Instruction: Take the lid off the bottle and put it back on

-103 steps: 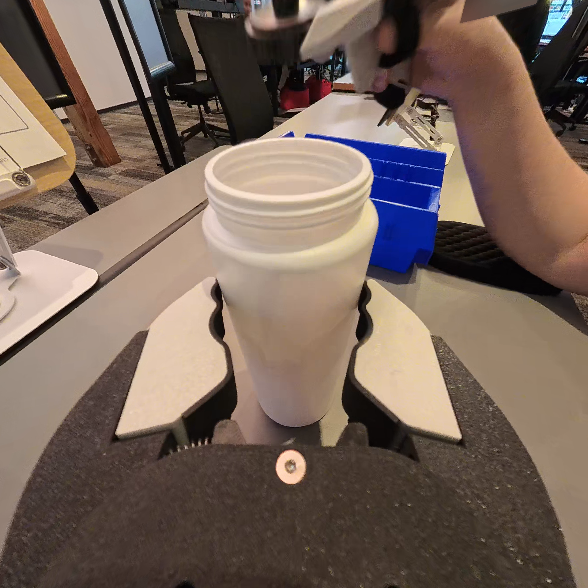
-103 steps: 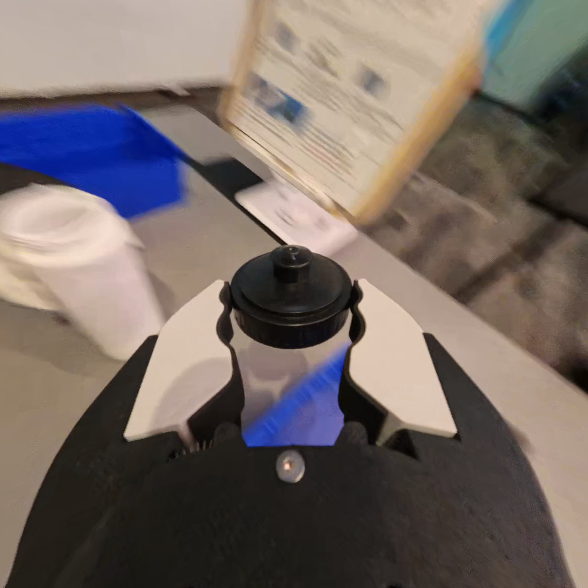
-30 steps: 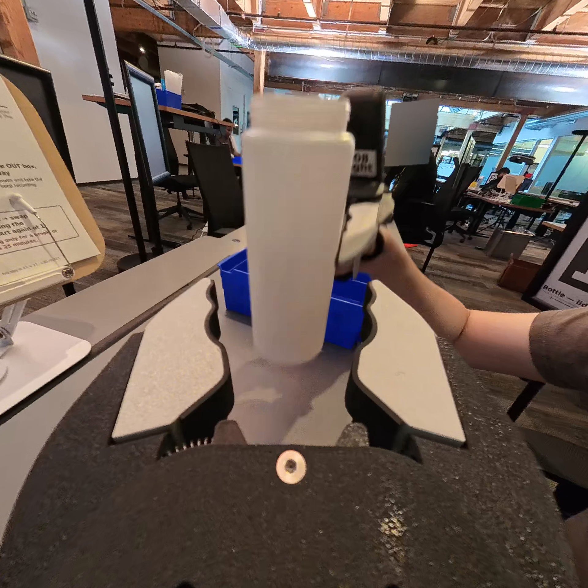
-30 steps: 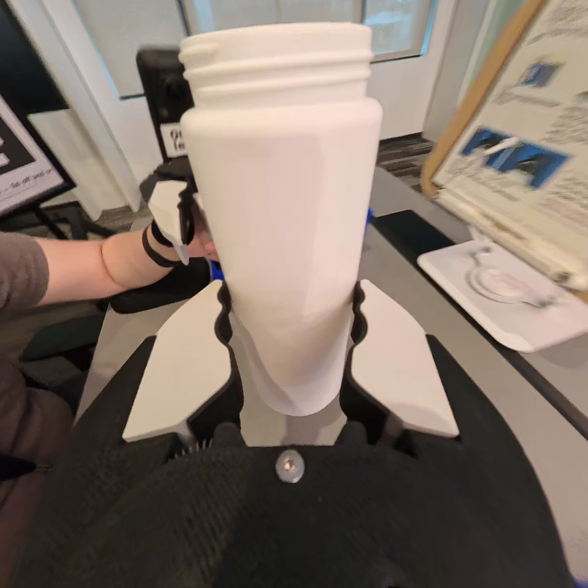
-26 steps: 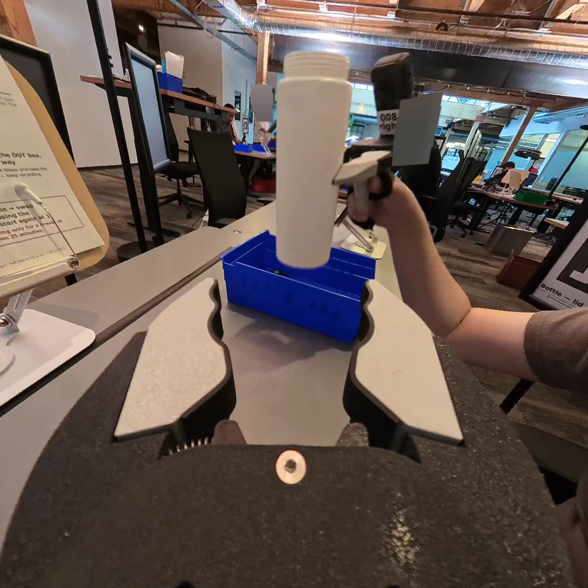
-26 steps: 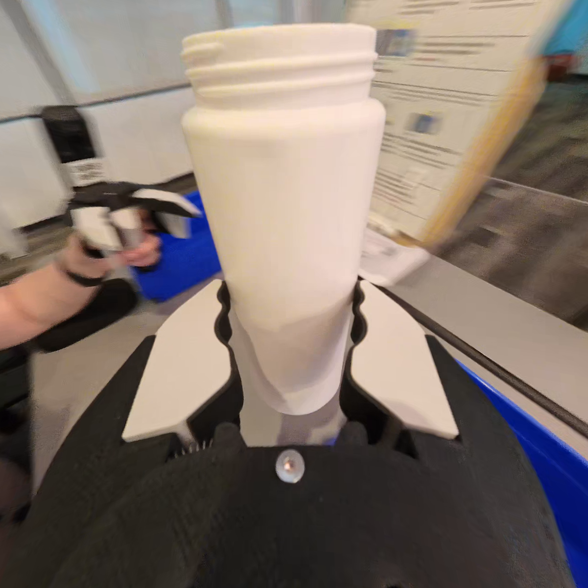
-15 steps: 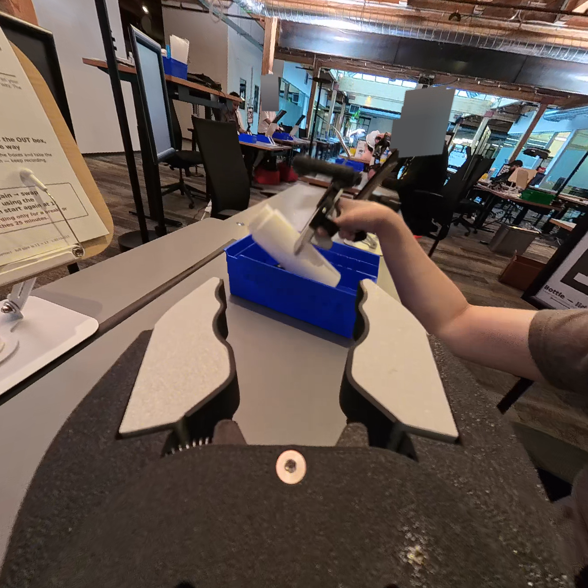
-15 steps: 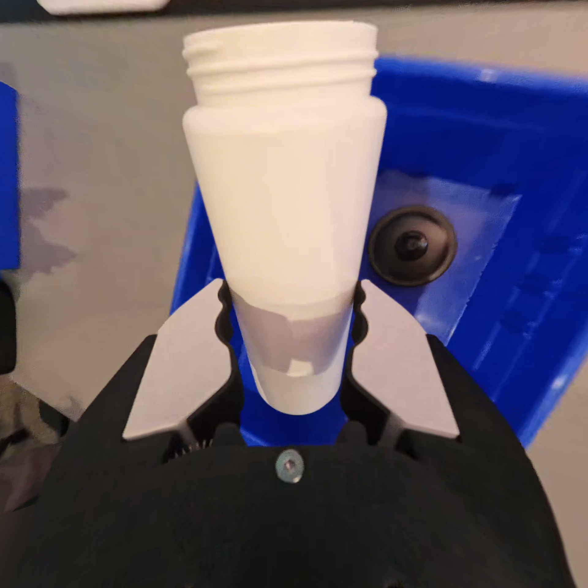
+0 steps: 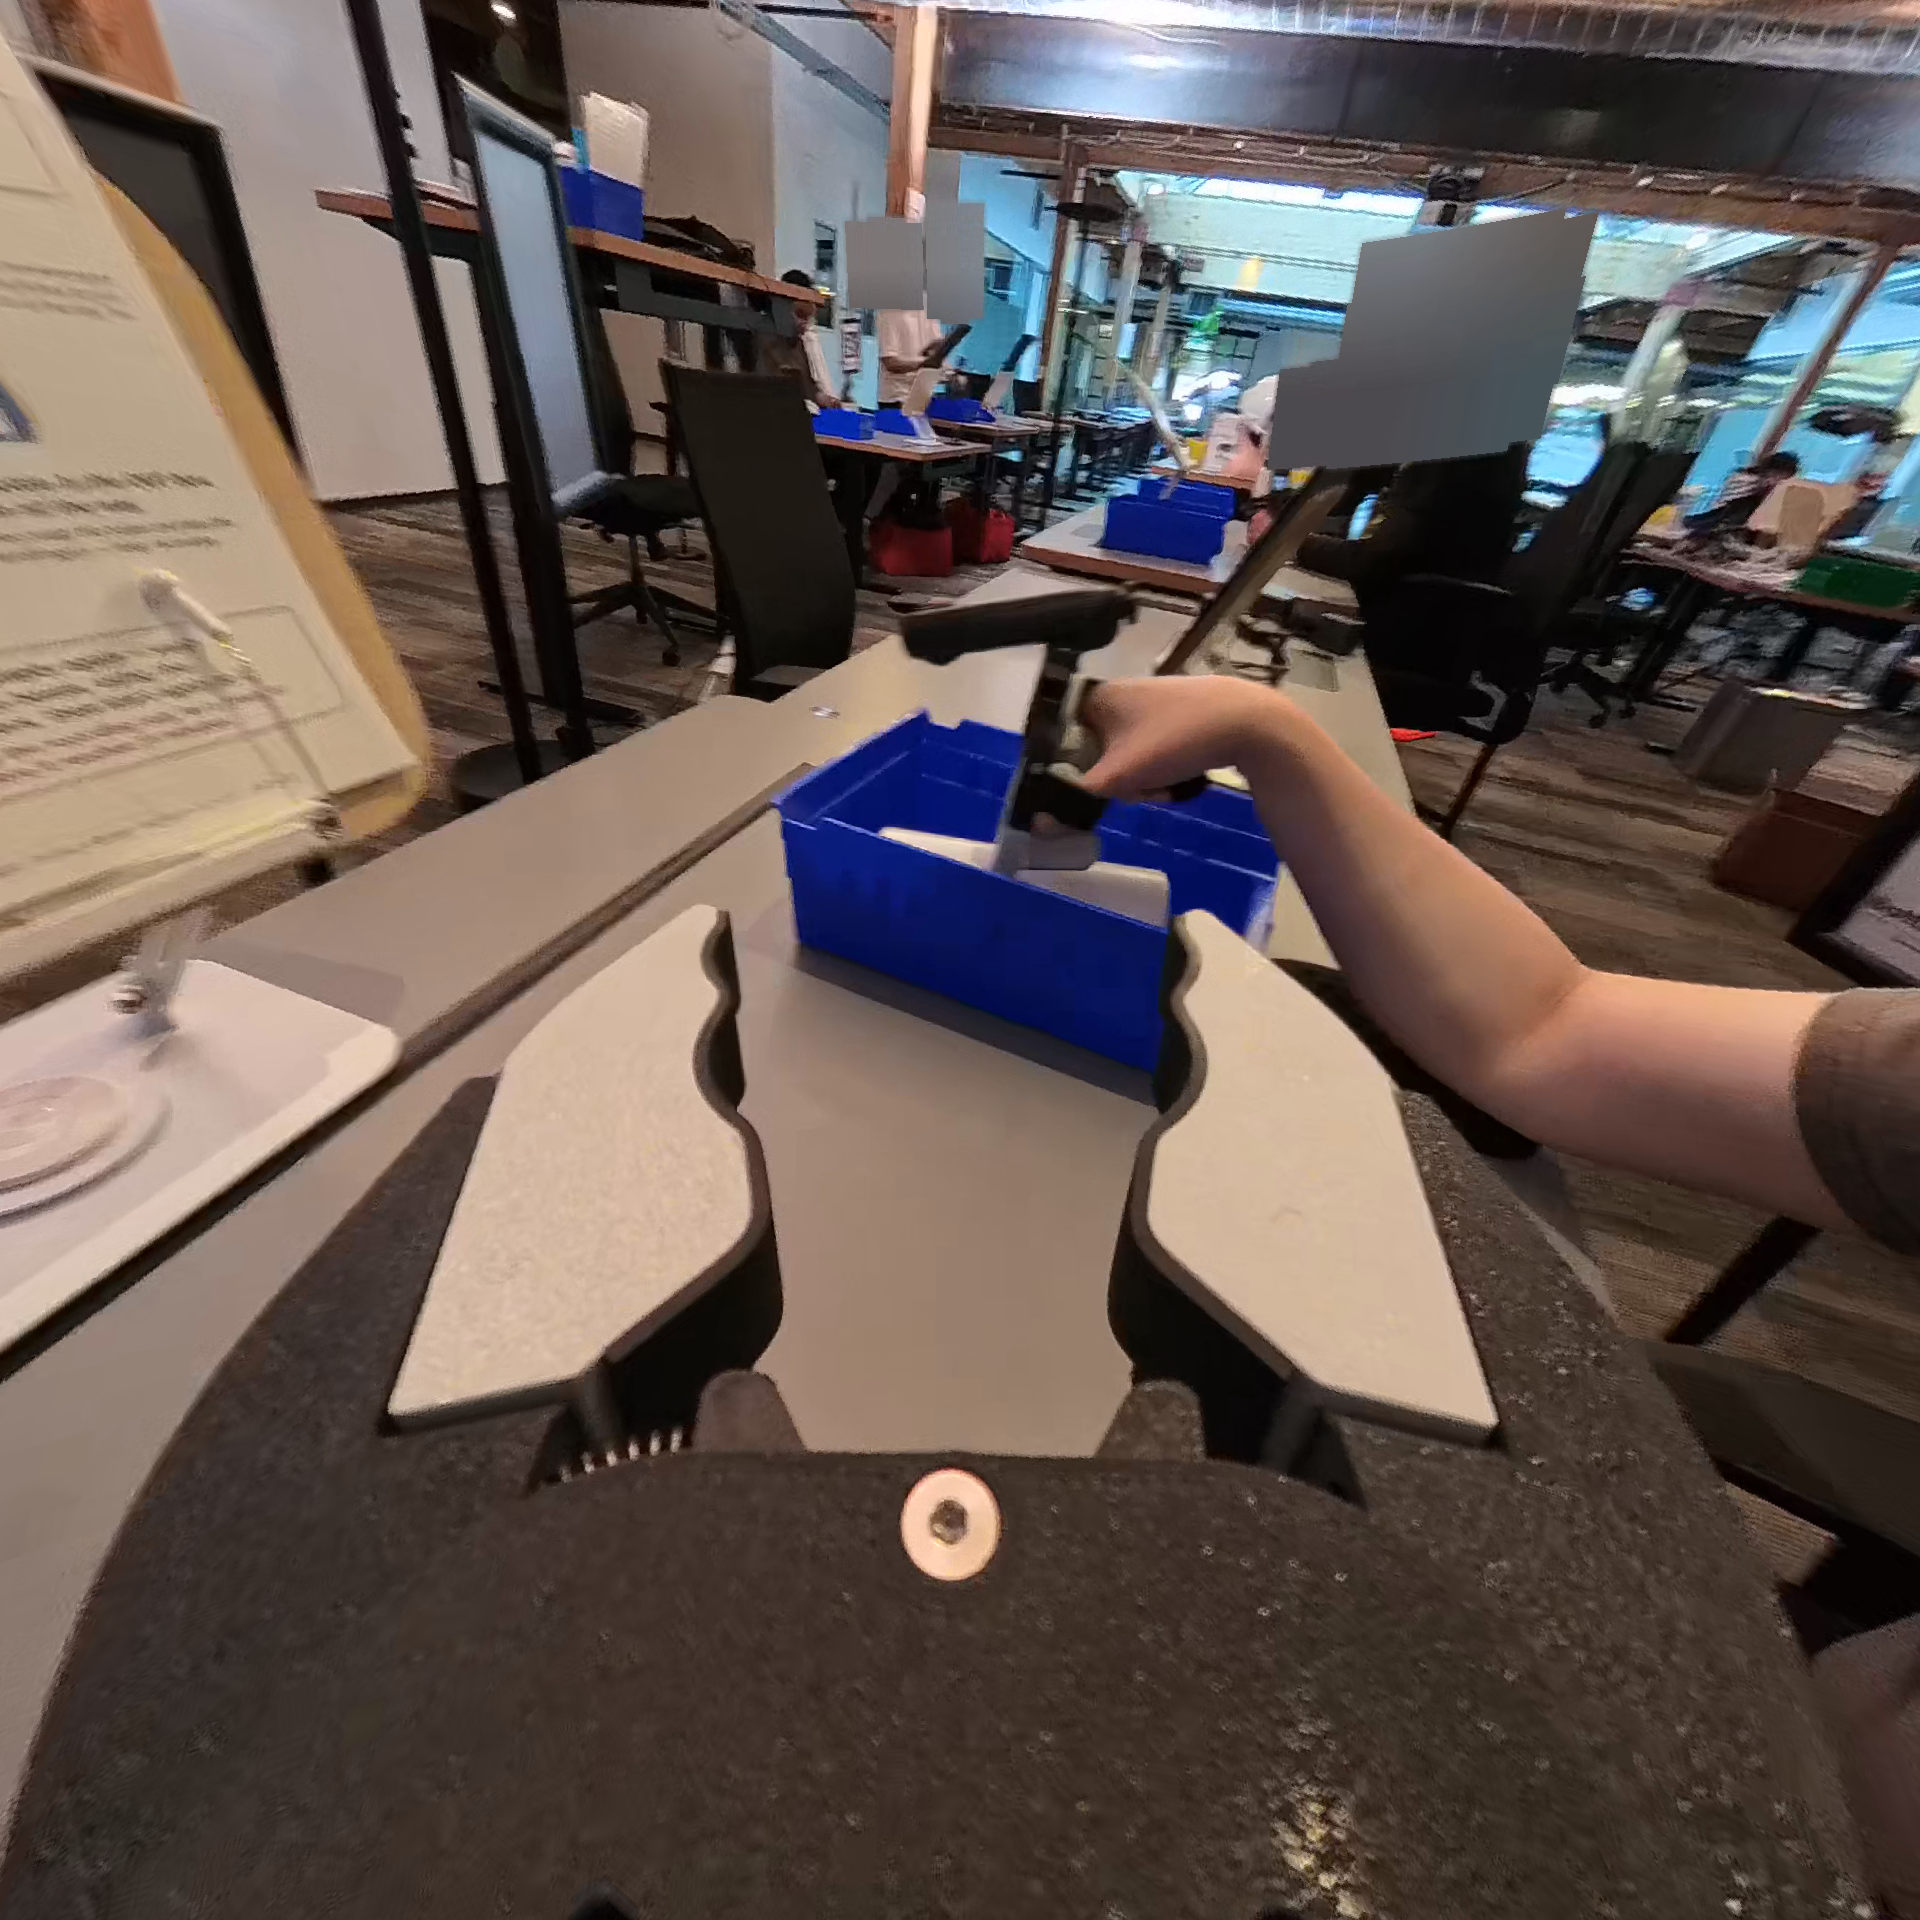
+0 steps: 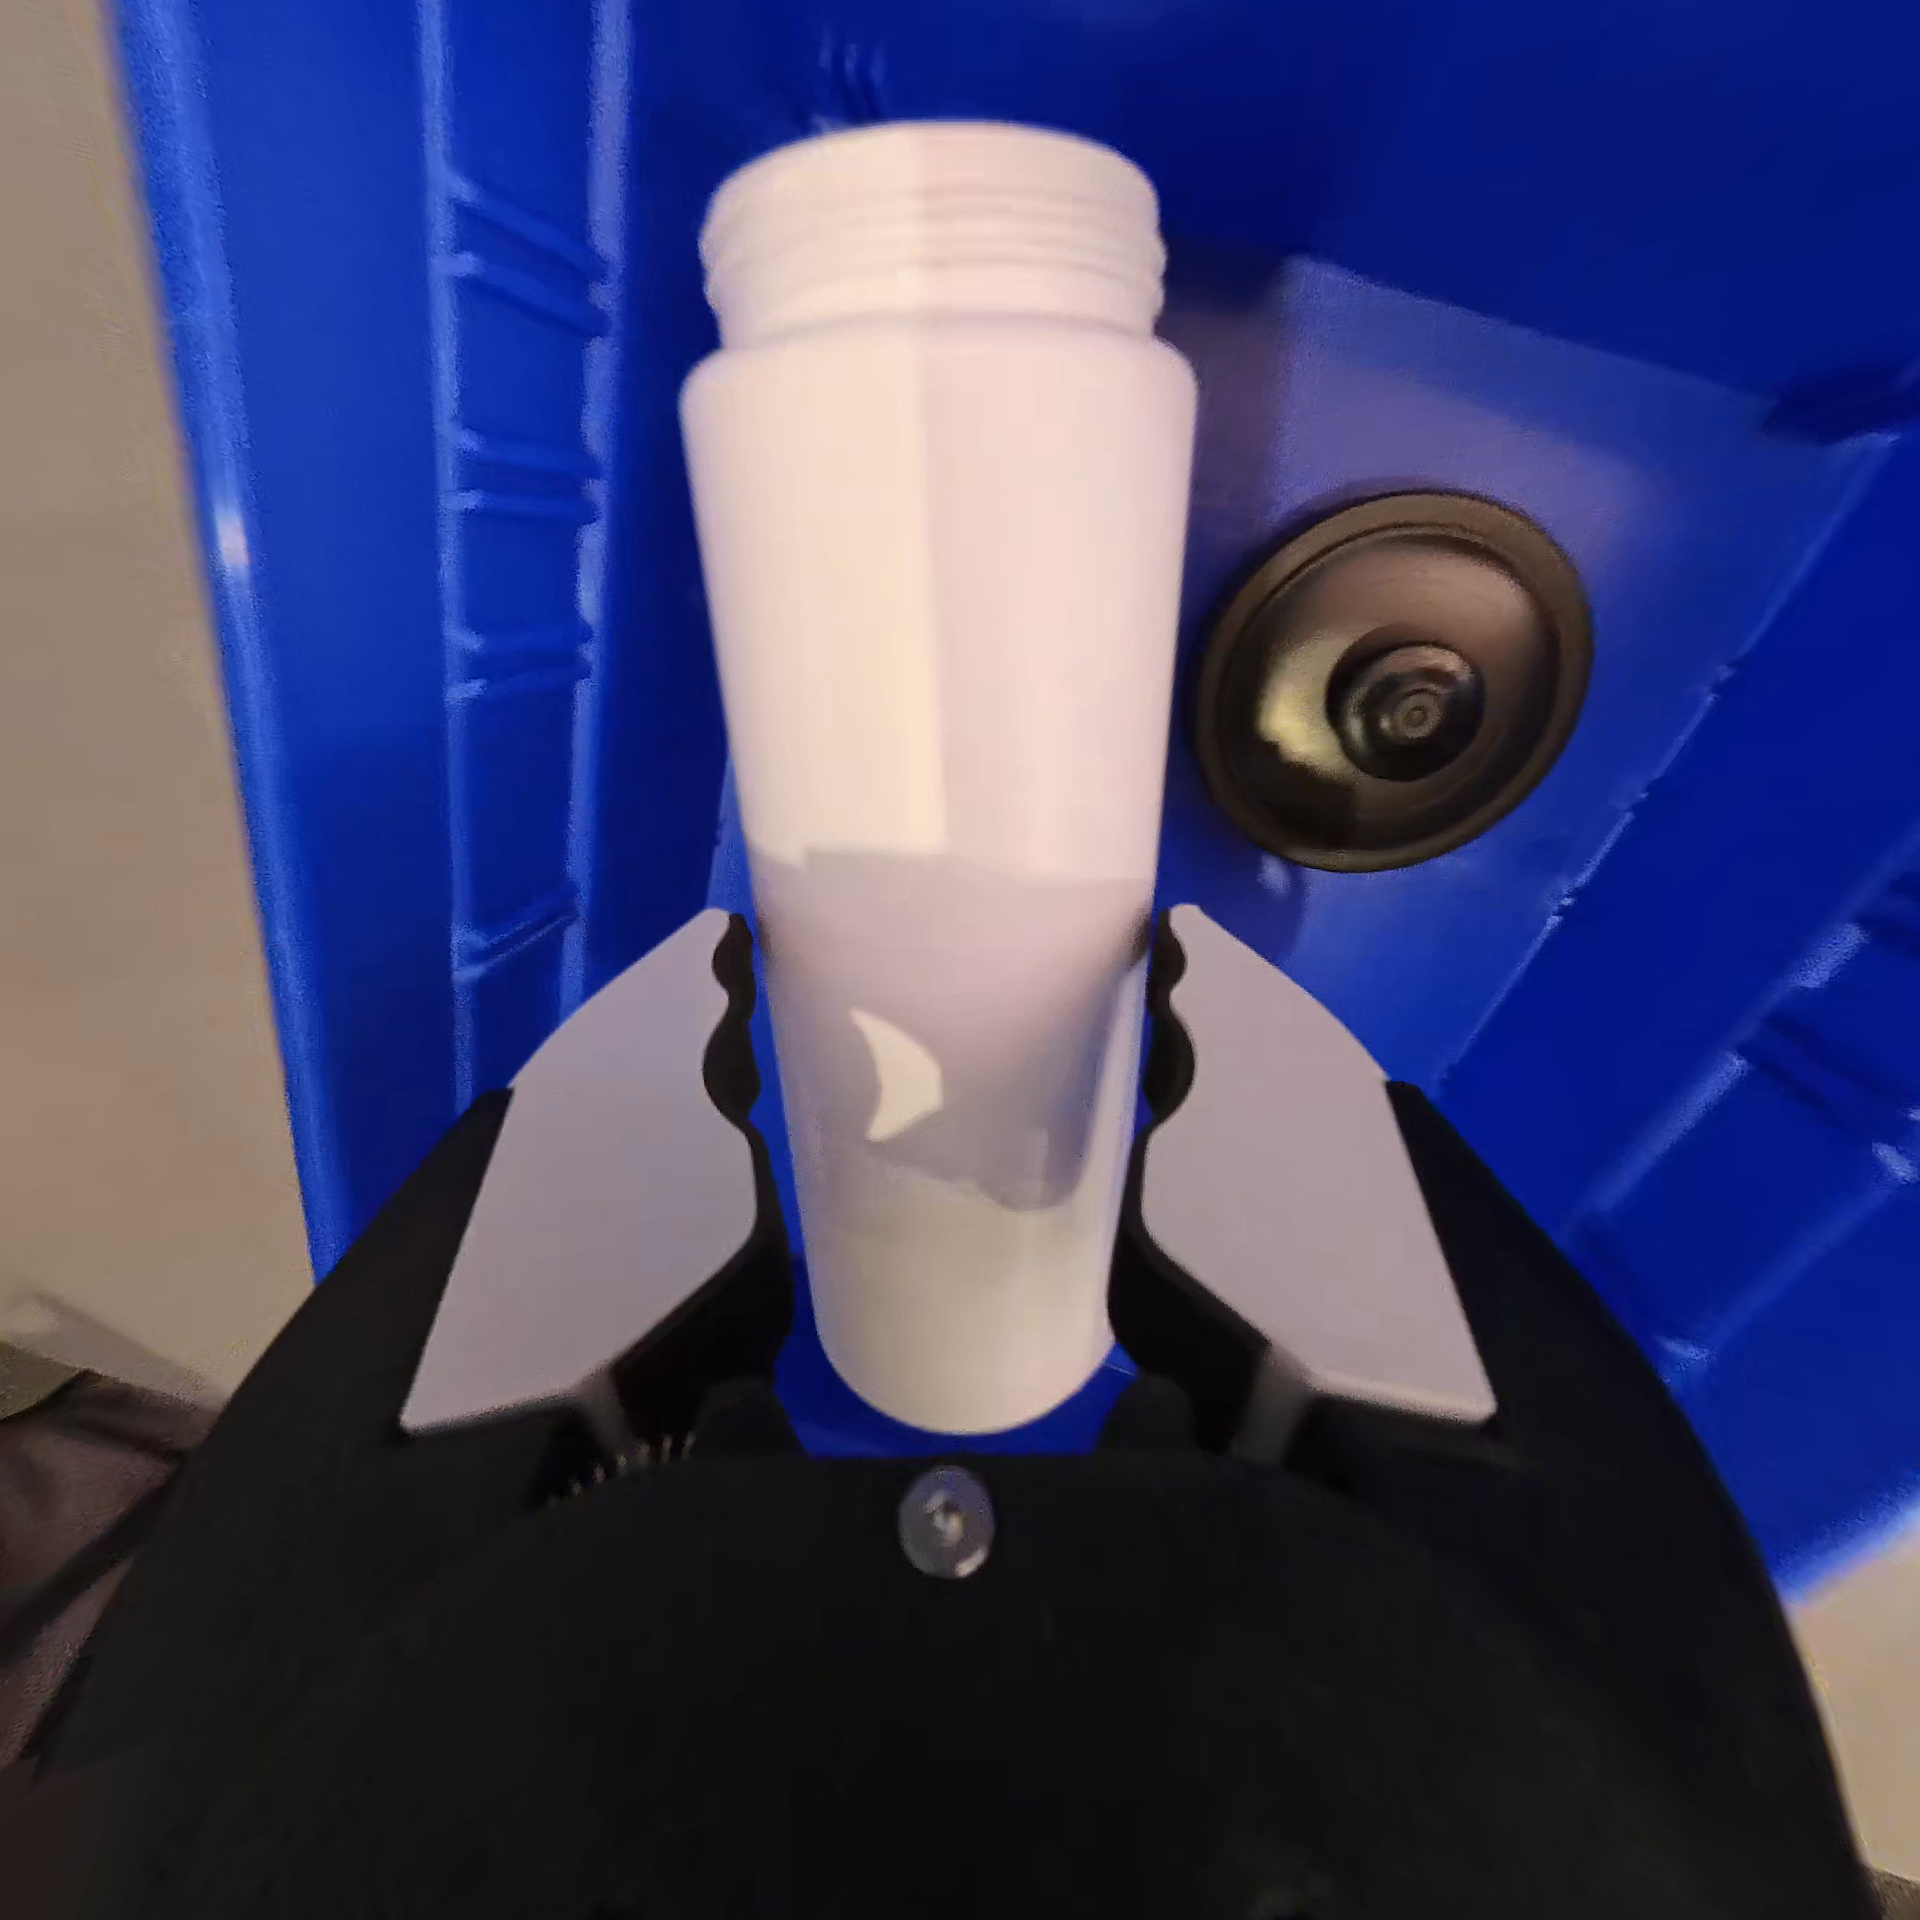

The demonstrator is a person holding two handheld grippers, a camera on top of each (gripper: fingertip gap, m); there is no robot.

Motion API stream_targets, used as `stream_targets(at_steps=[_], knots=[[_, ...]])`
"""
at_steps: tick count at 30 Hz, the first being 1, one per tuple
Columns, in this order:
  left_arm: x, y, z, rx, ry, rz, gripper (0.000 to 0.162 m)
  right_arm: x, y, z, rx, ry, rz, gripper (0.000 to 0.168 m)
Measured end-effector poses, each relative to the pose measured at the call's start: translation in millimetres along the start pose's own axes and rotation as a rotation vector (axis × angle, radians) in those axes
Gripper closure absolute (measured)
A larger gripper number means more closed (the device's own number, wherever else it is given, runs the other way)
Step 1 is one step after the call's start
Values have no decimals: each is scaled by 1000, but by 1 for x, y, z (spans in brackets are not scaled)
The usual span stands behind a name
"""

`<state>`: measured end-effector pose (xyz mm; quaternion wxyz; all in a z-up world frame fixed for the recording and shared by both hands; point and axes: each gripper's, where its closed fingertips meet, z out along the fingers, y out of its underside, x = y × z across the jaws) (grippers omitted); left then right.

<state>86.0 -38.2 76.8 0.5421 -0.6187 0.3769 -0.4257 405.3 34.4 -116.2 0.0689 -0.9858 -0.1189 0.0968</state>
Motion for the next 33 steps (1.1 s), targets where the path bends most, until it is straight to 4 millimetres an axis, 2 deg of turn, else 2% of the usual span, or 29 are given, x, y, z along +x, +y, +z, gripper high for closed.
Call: stream_targets(at_steps=[2,4,6,7,8,10,11,13,15,17,21,23,24,26,29,33], knots=[[-15,-17,-18,18,-98,62,83,-6,-10,-32,140,5,-59,91],[-37,-42,-49,58,-253,118,82,-6,-22,-79,362,28,-89,91],[-62,-58,-88,43,-431,137,81,15,-25,-121,558,116,-63,92],[-76,-58,-108,-5,-527,139,80,31,-20,-132,607,170,-41,92],[-91,-55,-130,-73,-629,136,81,51,-12,-135,609,220,-16,92],[-118,-44,-173,-212,-828,138,82,86,10,-119,484,259,62,91],[-128,-40,-191,-265,-898,144,85,98,21,-106,407,242,93,96],[-139,-40,-215,-285,-969,168,94,107,32,-81,306,173,101,130],[-146,-37,-231,-286,-1003,131,97,121,37,-67,247,197,143,129],[-155,-23,-248,-355,-1053,72,96,127,39,-57,209,202,167,120],[-176,30,-292,-647,-1210,-71,98,129,47,-36,103,177,189,128],[-185,55,-304,-755,-1228,-150,101,125,49,-27,68,128,197,135],[-189,66,-306,-780,-1221,-195,109,121,48,-24,64,91,195,145],[-190,89,-304,-825,-1155,-312,112,116,47,-22,54,62,195,160],[-190,119,-308,-921,-1105,-440,115,116,48,-22,41,87,188,160],[-197,148,-324,-1029,-1131,-525,124,116,47,-22,35,101,191,160]])
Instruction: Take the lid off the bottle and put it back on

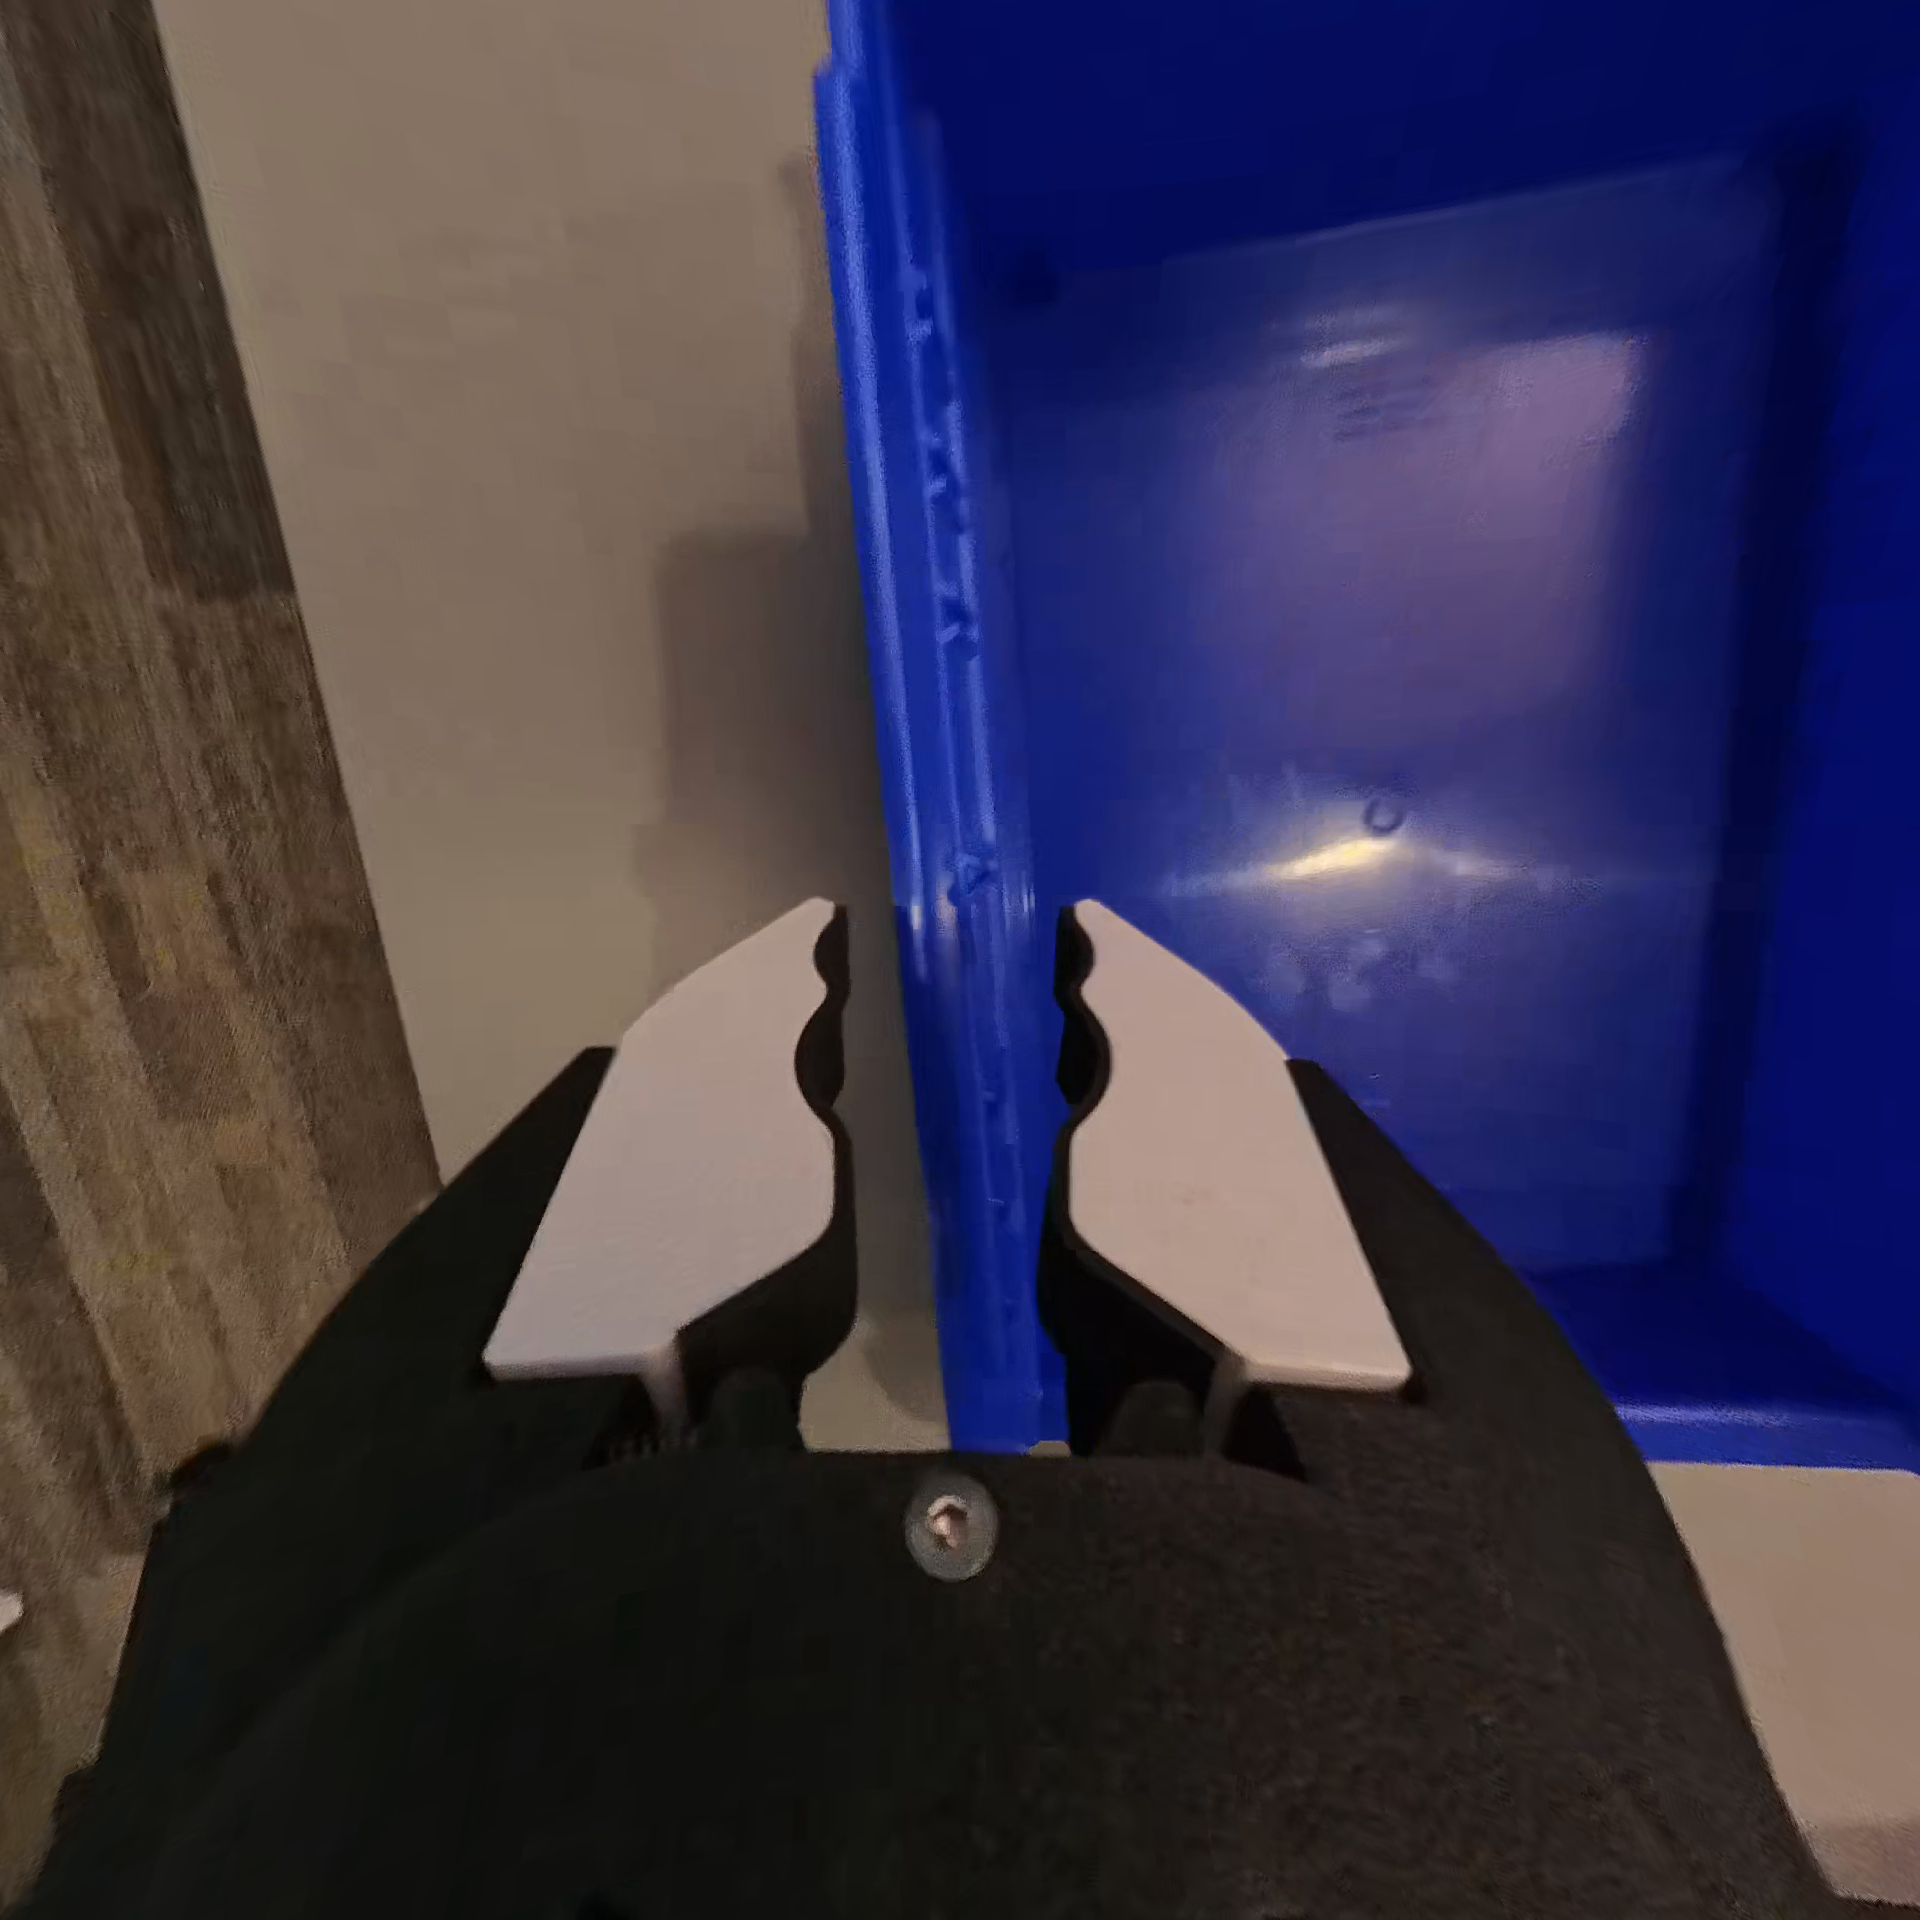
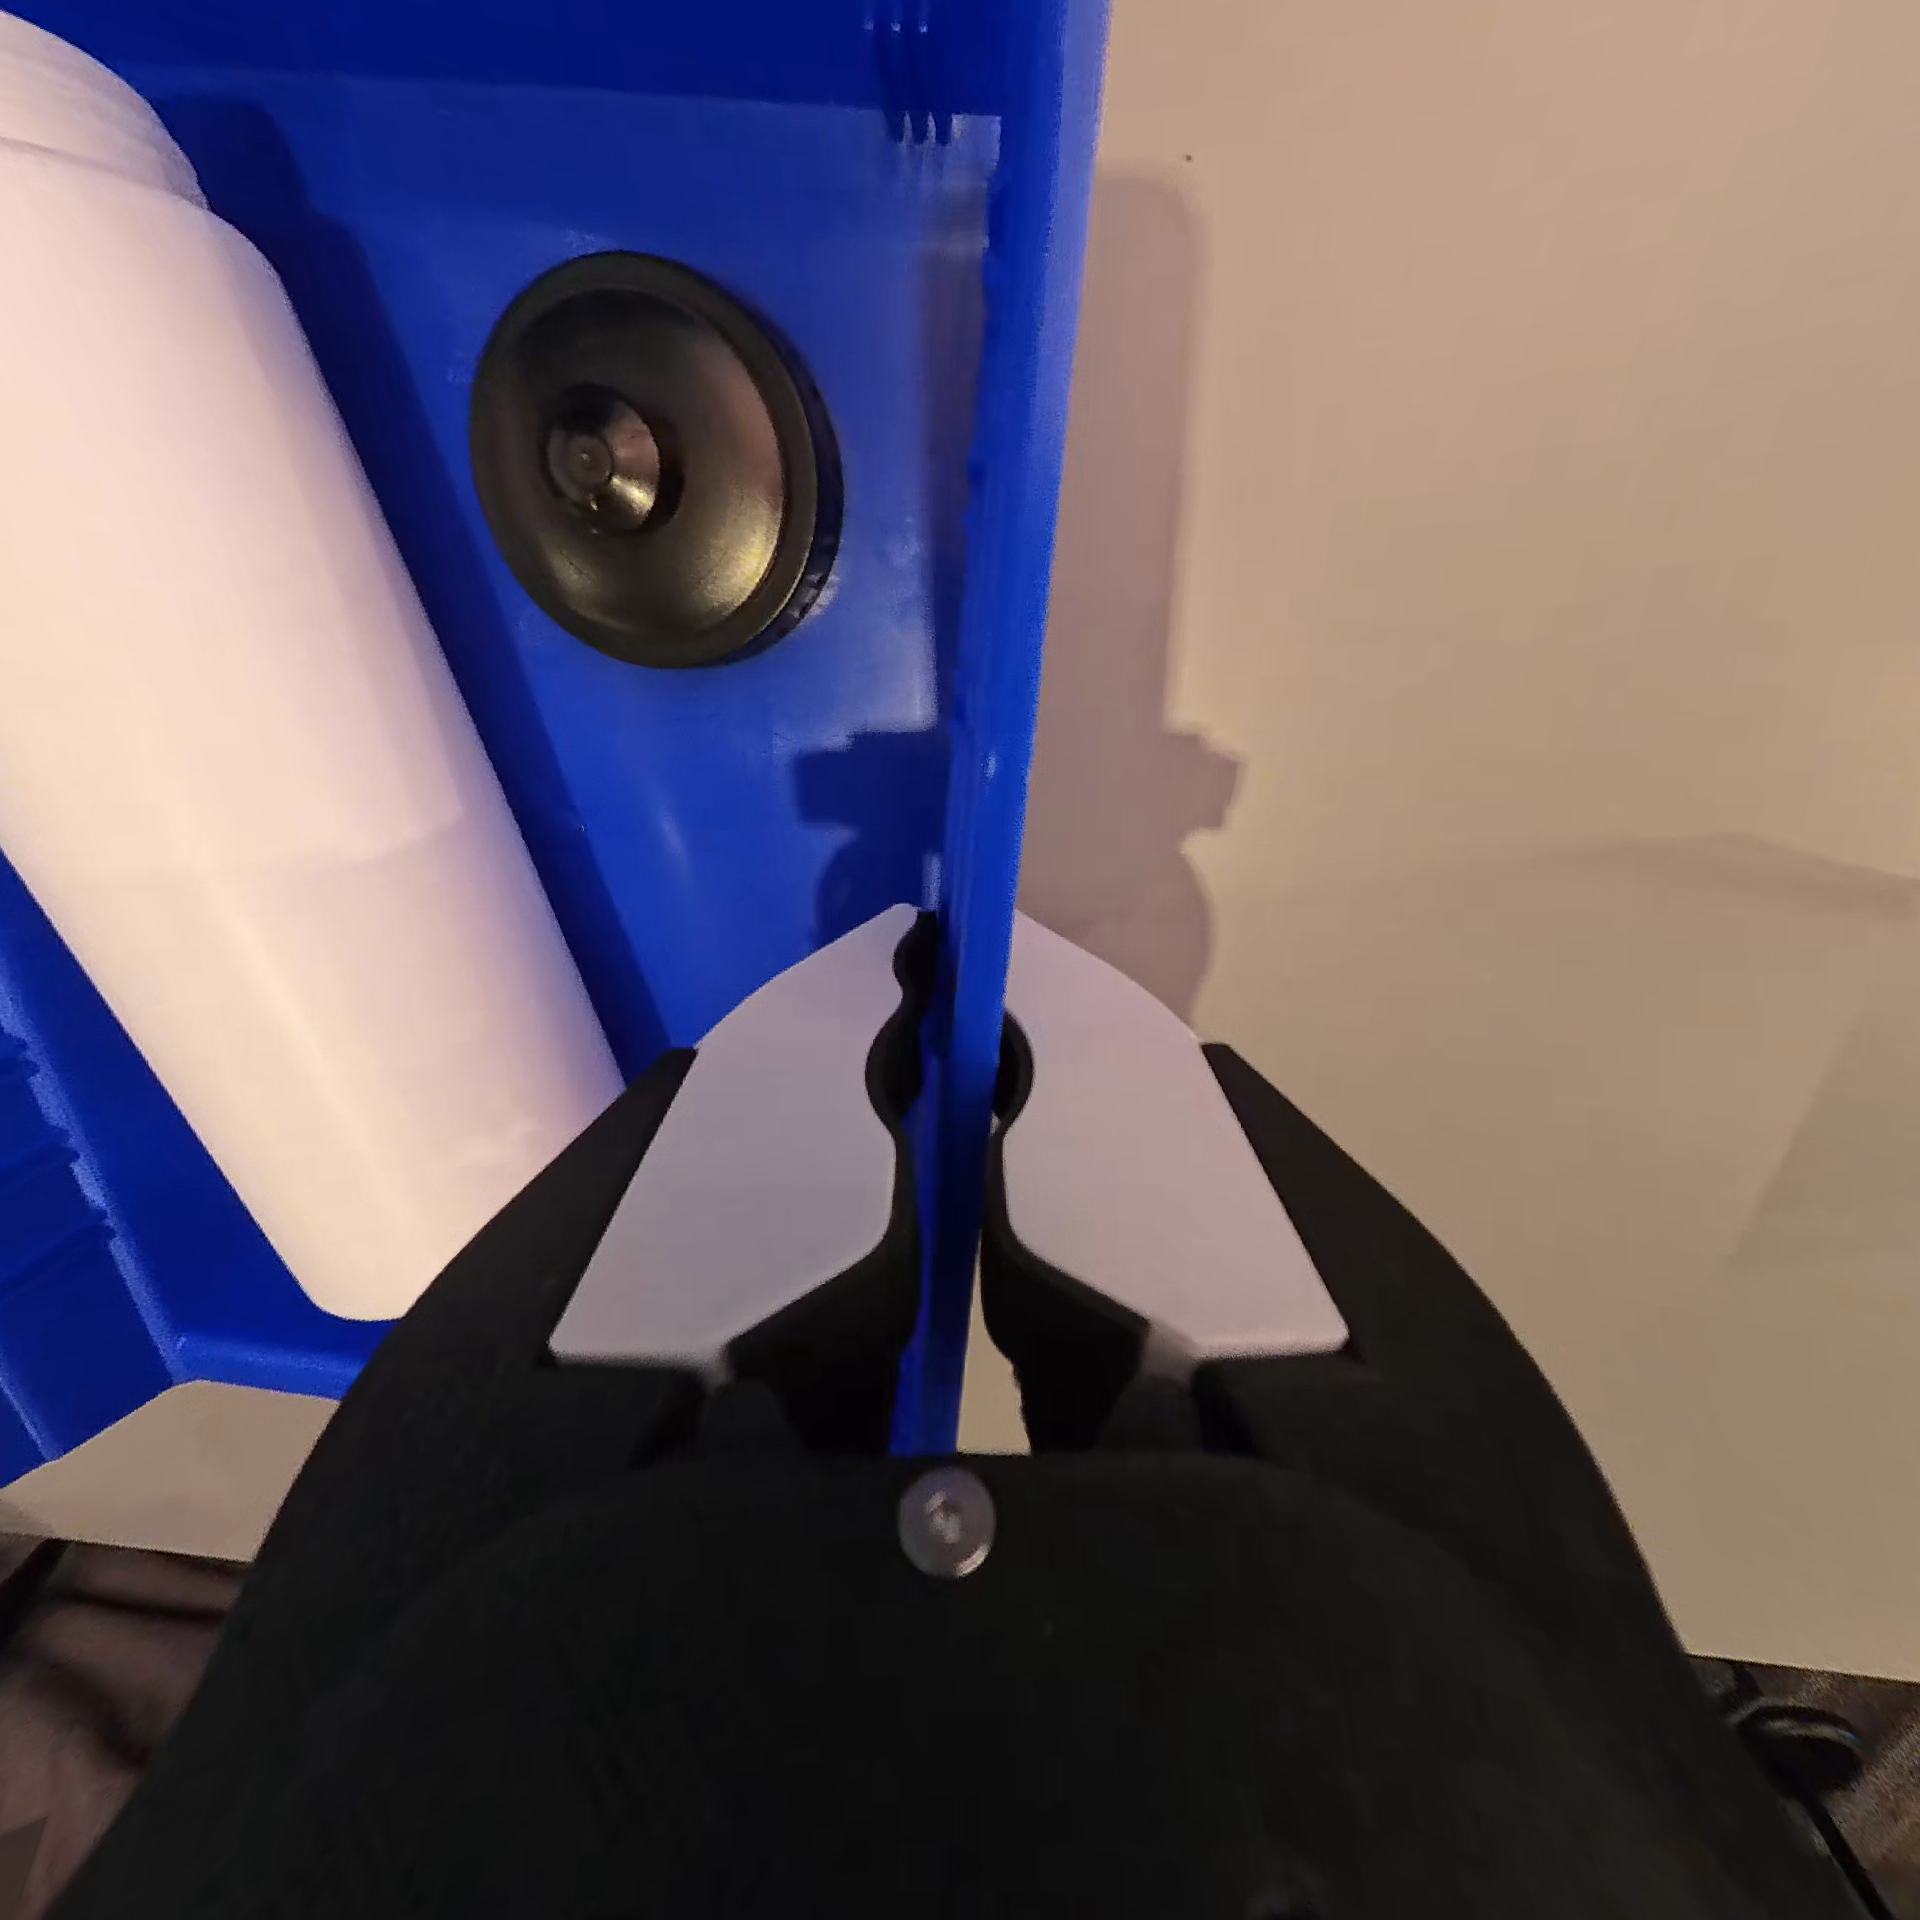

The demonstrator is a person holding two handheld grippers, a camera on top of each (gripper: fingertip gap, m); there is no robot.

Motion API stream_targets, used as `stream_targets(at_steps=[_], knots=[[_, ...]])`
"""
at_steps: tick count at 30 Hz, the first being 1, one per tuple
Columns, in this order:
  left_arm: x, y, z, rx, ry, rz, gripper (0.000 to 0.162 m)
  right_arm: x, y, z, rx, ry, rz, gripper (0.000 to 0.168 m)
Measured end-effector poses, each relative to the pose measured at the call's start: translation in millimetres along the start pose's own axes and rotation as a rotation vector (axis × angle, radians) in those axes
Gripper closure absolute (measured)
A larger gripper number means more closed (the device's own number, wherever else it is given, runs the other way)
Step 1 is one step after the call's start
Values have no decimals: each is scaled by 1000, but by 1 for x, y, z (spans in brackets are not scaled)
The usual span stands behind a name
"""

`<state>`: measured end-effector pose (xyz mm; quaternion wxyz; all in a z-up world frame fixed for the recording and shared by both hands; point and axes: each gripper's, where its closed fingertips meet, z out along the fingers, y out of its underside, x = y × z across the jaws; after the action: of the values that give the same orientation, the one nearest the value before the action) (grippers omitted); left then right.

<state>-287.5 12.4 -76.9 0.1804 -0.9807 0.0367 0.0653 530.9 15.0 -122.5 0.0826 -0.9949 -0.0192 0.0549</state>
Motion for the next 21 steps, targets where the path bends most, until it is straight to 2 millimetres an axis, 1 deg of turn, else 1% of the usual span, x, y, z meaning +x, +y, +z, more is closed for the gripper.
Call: stream_targets(at_steps=[2,3,4,5,8,10,12,16,19,21], knots=[[2,10,11,-66,42,-33,145,-2,0,0,1,-4,4,160],[3,14,16,-94,64,-50,148,-4,-1,0,0,-6,5,160],[3,19,20,-125,78,-60,150,-6,-1,1,-3,-7,2,160],[8,25,23,-162,114,-66,153,-10,-2,1,-8,-10,-1,160],[12,26,23,-181,116,-64,153,-27,-4,3,-29,-30,-14,161],[21,27,21,-201,112,-20,152,-40,-6,5,-43,-34,-20,161],[39,25,20,-214,137,37,151,-52,-7,7,-56,-31,-20,161],[85,19,17,-225,168,177,149,-79,-3,9,-90,-34,-33,160],[117,15,14,-228,150,267,142,-104,0,11,-114,-47,-48,160],[132,13,14,-227,105,314,139,-125,2,12,-125,-58,-82,160]])
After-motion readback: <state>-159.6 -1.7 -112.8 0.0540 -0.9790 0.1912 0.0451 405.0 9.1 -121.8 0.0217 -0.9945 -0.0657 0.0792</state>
